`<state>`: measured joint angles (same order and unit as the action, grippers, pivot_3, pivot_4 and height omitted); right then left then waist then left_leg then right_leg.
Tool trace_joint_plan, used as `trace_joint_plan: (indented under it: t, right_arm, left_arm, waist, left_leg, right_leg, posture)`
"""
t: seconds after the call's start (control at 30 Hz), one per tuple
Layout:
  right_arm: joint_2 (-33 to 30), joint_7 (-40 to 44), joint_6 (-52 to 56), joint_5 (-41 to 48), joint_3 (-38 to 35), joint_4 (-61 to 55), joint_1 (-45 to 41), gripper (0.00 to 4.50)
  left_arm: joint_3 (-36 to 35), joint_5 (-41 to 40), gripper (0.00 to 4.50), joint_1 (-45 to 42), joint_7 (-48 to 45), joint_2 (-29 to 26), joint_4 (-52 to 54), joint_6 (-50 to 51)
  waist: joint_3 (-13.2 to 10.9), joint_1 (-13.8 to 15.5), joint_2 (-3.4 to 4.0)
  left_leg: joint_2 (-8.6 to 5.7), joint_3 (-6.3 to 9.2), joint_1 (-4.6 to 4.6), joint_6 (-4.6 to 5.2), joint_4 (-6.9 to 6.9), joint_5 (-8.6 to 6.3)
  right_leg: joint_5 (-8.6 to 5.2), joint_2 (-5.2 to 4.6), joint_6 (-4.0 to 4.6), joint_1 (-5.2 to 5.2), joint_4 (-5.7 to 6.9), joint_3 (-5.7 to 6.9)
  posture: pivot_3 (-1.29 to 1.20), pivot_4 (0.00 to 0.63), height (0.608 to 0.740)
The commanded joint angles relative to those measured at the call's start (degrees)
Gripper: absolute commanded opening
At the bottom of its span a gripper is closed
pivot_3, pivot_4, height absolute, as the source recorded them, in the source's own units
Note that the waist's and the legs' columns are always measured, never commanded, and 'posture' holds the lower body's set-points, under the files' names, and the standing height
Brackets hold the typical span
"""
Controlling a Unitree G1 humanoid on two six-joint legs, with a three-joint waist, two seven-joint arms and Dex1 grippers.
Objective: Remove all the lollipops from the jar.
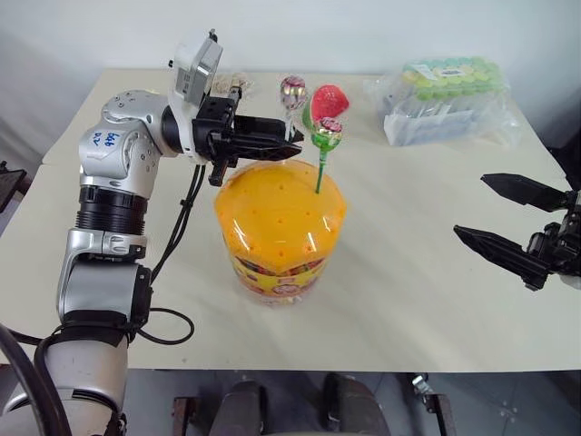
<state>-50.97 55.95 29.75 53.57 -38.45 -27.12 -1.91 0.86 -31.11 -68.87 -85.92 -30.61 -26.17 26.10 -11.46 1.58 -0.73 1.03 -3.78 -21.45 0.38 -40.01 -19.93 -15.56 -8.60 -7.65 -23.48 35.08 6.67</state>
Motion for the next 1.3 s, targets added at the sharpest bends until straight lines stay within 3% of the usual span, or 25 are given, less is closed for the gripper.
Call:
trace_joint_plan:
  t: [0.03,0.3,0.43,0.53,0.73,0.97,1.1,1.3]
  right_arm:
    - [0.0,-0.2,-1.5,0.8,-1.2,-0.7,-1.0,4.50]
    - [0.1,-0.1,-2.0,0.4,-0.4,0.1,-1.7,4.50]
    - [0.0,0.1,-1.8,0.5,0.5,0.5,-2.3,4.50]
    - [0.1,0.3,-1.6,0.9,0.5,0.3,-2.1,4.50]
    - [-1.5,2.3,-1.4,0.3,2.6,3.3,-4.5,4.50]
    - [-1.6,3.8,-1.8,-1.0,6.8,6.6,-9.1,4.50]
    - [-1.4,4.9,-2.1,-1.8,9.0,8.3,-11.3,4.50]
    - [-1.1,5.9,-2.2,-2.8,10.8,10.0,-13.6,4.50]
  left_arm:
    - [-3.0,-2.2,0.03,-3.6,0.8,-0.4,3.2,1.2]
    - [-7.7,-0.2,0.03,-8.3,10.9,-3.5,2.2,3.3]
    - [-1.6,8.8,0.03,-7.8,18.8,-13.6,3.0,16.0]
    - [1.0,11.1,0.03,-6.7,21.5,-17.5,5.9,22.7]
    - [7.5,13.7,0.03,11.3,23.1,-34.7,21.7,43.1]
    - [6.4,10.1,0.03,34.2,25.2,-45.8,35.8,54.0]
    - [4.0,8.8,0.03,42.7,26.7,-48.6,38.4,55.5]
    - [-0.6,7.2,0.03,48.3,28.9,-48.9,39.4,55.2]
  waist:
    - [0.0,0.0,0.00]
    - [0.0,-0.1,0.00]
    - [0.0,-0.5,0.02]
    - [0.0,-0.3,0.01]
    - [0.0,-0.5,0.03]
    - [-0.1,-0.3,-0.08]
    - [-0.1,-0.2,-0.06]
    - [-0.1,-0.2,-0.05]
  left_leg:
    - [0.00,0.00,-0.01,0.00,0.00,0.00]
    - [0.00,0.00,-0.01,0.01,0.01,-0.01]
    - [-0.01,-0.05,0.08,0.01,0.07,-0.01]
    - [0.00,-0.07,0.10,0.00,0.12,-0.01]
    - [0.01,-0.12,0.11,0.02,0.10,-0.10]
    - [0.04,-0.10,0.07,0.03,0.06,-0.17]
    - [0.05,-0.13,0.11,0.03,0.07,-0.22]
    - [0.04,-0.17,0.10,-0.01,0.07,-0.25]
  right_leg:
    - [0.00,0.00,0.00,0.00,0.00,0.00]
    - [0.00,0.00,0.00,-0.01,-0.02,-0.01]
    - [0.00,0.01,0.00,-0.01,-0.01,-0.09]
    - [0.00,0.03,0.00,-0.02,0.00,-0.12]
    - [0.00,0.03,-0.01,-0.04,-0.02,-0.23]
    - [0.00,0.04,0.00,-0.09,-0.02,-0.30]
    - [0.00,0.04,0.00,-0.11,-0.01,-0.38]
    - [-0.01,0.04,0.01,-0.13,-0.01,-0.37]
  posture:
    - [0.00,0.150,0.740]
    - [0.00,0.150,0.740]
    - [0.00,0.150,0.740]
    - [0.00,0.150,0.740]
    - [0.00,0.150,0.740]
    - [0.00,0.150,0.740]
    - [0.00,0.150,0.740]
    - [0.00,0.150,0.740]
